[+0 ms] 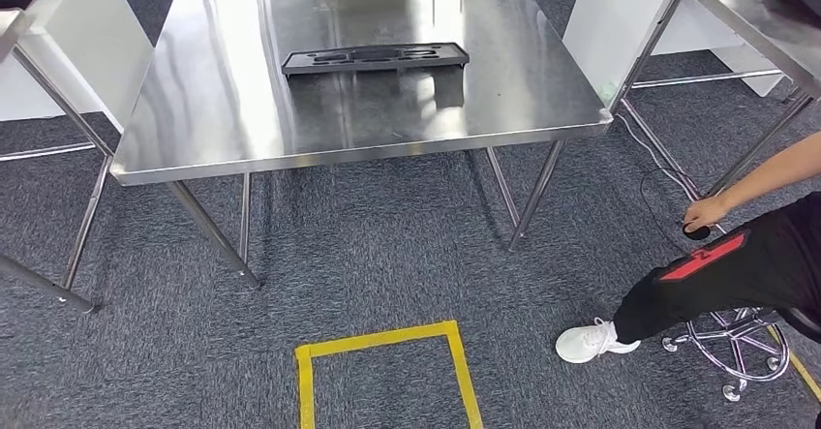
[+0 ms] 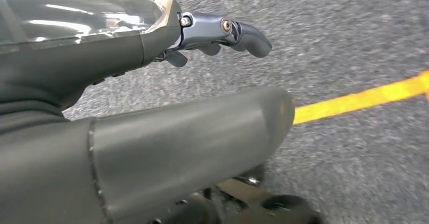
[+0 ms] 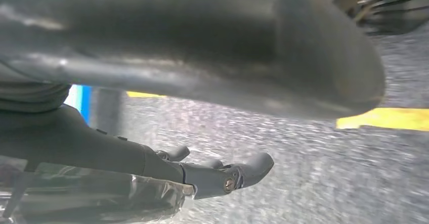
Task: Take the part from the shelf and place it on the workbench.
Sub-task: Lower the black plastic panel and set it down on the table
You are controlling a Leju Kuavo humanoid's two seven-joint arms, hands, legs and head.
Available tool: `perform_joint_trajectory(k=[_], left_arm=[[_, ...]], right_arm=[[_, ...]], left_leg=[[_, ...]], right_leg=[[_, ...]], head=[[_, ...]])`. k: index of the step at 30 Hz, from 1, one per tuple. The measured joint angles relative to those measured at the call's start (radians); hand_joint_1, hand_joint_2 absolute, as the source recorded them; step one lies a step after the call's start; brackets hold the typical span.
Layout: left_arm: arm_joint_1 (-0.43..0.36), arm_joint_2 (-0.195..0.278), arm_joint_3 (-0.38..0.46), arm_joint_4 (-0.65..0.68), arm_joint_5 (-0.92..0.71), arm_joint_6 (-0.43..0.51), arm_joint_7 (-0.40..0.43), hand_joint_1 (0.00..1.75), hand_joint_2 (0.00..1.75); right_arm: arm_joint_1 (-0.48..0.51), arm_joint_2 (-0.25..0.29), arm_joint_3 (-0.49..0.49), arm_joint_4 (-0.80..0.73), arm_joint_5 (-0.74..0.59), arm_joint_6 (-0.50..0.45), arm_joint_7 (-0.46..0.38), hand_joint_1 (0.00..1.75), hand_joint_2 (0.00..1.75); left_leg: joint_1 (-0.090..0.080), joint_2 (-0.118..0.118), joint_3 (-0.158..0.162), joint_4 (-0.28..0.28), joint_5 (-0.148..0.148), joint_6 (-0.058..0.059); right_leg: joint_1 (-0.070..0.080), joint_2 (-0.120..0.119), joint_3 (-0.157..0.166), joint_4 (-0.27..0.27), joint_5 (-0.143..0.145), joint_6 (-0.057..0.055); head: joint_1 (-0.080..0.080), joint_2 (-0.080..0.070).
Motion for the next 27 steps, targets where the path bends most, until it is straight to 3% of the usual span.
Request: perform_joint_trajectory(k=[2,3,6,7,9,11,12,14,15,16,18,19,21,22,24,25,26,27], left_arm=[[-0.003,-0.002,0.0,0.0,0.0,0.0,0.0,0.0,0.0],[-0.005,-0.002,0.0,0.0,0.0,0.0,0.0,0.0,0.0],[-0.006,-0.002,0.0,0.0,0.001,-0.002,0.0,0.0,0.0],[-0.005,-0.002,0.001,0.001,0.001,-0.003,0.0,0.0,0.0],[-0.005,-0.002,0.001,0.001,0.002,-0.003,0.001,0.0,0.0],[-0.005,-0.002,0.001,0.001,0.001,-0.003,0.001,0.0,0.0],[-0.005,-0.002,0.001,0.001,0.001,-0.003,0.001,0.0,0.0],[-0.005,-0.002,0.001,0.001,0.0,-0.003,0.002,0.0,0.0],[-0.005,-0.002,0.001,0.001,0.0,-0.003,0.002,0.0,0.0],[-0.006,-0.002,0.001,0.001,0.0,-0.003,0.002,0.0,0.0],[-0.006,-0.002,0.001,0.001,0.0,-0.003,0.002,0.0,0.0],[-0.006,-0.002,0.001,0.001,0.0,-0.003,0.002,0.0,0.0],[-0.005,-0.002,0.001,0.001,0.0,-0.003,0.002,0.0,0.0],[-0.003,-0.001,0.001,0.002,0.0,-0.004,0.002,0.0,0.0],[-0.001,0.001,0.001,0.002,0.0,-0.004,0.002,0.0,0.0],[-0.001,0.002,0.001,0.002,-0.001,-0.004,0.002,0.0,0.0],[-0.001,0.003,0.001,0.002,-0.002,-0.004,0.002,0.0,0.0],[-0.001,0.003,0.001,0.002,-0.004,-0.004,0.002,0.0,0.0]], right_arm=[[-0.001,-0.002,-0.002,0.002,0.002,-0.004,0.011,0.0,0.0],[-0.002,-0.003,-0.003,0.003,0.003,-0.004,0.015,0.0,0.0],[-0.002,-0.002,-0.004,0.008,0.007,-0.006,0.027,0.0,0.0],[-0.001,-0.001,-0.004,0.01,0.009,-0.006,0.03,0.0,0.0],[0.001,0.0,-0.004,0.012,0.013,-0.008,0.034,0.0,0.0],[0.001,0.002,-0.004,0.013,0.015,-0.008,0.035,0.0,0.0],[0.001,0.003,-0.004,0.013,0.016,-0.008,0.035,0.0,0.0],[0.0,0.003,-0.004,0.013,0.017,-0.008,0.035,0.0,0.0],[-0.001,0.003,-0.004,0.013,0.018,-0.009,0.035,0.0,0.0],[-0.003,0.002,-0.004,0.013,0.018,-0.009,0.035,0.0,0.0],[-0.008,0.002,-0.004,0.013,0.018,-0.009,0.035,0.0,0.0],[-0.01,0.002,-0.004,0.013,0.018,-0.01,0.035,0.0,0.0],[-0.01,0.004,-0.004,0.014,0.018,-0.01,0.035,0.0,0.0],[-0.01,0.004,-0.004,0.014,0.018,-0.01,0.035,0.0,0.0],[-0.008,0.006,-0.004,0.015,0.018,-0.011,0.036,0.0,0.0],[-0.007,0.006,-0.004,0.015,0.019,-0.012,0.037,0.0,0.0],[-0.006,0.007,-0.004,0.015,0.02,-0.012,0.037,0.0,0.0],[-0.006,0.007,-0.004,0.015,0.02,-0.013,0.038,0.0,0.0]], left_leg=[[0.001,-0.005,0.087,-0.122,-0.014,-0.001],[-0.002,-0.008,0.107,-0.16,-0.03,0.003],[-0.015,-0.008,0.087,-0.188,-0.024,0.039],[-0.017,-0.006,0.074,-0.191,-0.012,0.055],[-0.02,-0.003,0.049,-0.195,0.014,0.073],[-0.023,0.0,0.019,-0.195,0.039,0.078],[-0.024,0.002,0.004,-0.194,0.052,0.077],[-0.026,0.005,-0.027,-0.193,0.078,0.074],[-0.026,0.005,-0.04,-0.193,0.091,0.071],[-0.027,0.004,-0.051,-0.191,0.103,0.066],[-0.031,0.006,-0.061,-0.191,0.125,0.054],[-0.032,0.007,-0.062,-0.194,0.136,0.048],[-0.03,0.008,-0.066,-0.198,0.149,0.038],[-0.028,0.007,-0.071,-0.188,0.129,0.033],[-0.023,0.004,-0.089,-0.112,0.029,0.024],[-0.022,0.003,-0.099,-0.049,-0.029,0.02],[-0.021,0.001,-0.107,0.015,-0.069,0.016],[-0.019,0.0,-0.109,0.067,-0.081,0.012]], right_leg=[[0.001,0.0,-0.029,0.025,0.008,0.013],[0.003,-0.001,-0.039,0.033,0.013,0.021],[0.007,0.0,-0.066,0.039,0.029,0.049],[0.006,0.001,-0.079,0.054,0.012,0.05],[0.002,0.004,-0.11,0.134,-0.069,0.038],[0.004,0.007,-0.133,0.252,-0.141,0.034],[0.005,0.009,-0.131,0.292,-0.148,0.04],[0.006,0.01,-0.079,0.282,-0.111,0.062],[0.006,0.011,-0.028,0.227,-0.092,0.068],[0.009,0.011,0.037,0.145,-0.087,0.067],[0.017,0.013,0.127,0.004,-0.109,0.048],[0.022,0.014,0.144,-0.031,-0.118,0.036],[0.016,0.013,0.132,-0.035,-0.108,0.015],[0.011,0.011,0.124,-0.034,-0.098,0.003],[0.003,0.005,0.102,-0.034,-0.074,-0.019],[0.006,0.003,0.088,-0.033,-0.062,-0.026],[0.007,0.001,0.075,-0.032,-0.051,-0.029],[0.008,0.0,0.061,-0.031,-0.04,-0.028]], head=[[0.001,0.0],[0.002,0.0],[0.005,0.0],[0.007,0.0],[0.01,0.0],[0.013,0.0],[0.013,0.0],[0.013,0.0],[0.013,0.0],[0.014,0.0],[0.014,0.0],[0.014,0.0],[0.01,0.0],[0.01,0.0],[0.005,0.0],[0.004,0.0],[0.003,0.0],[0.003,0.0]])
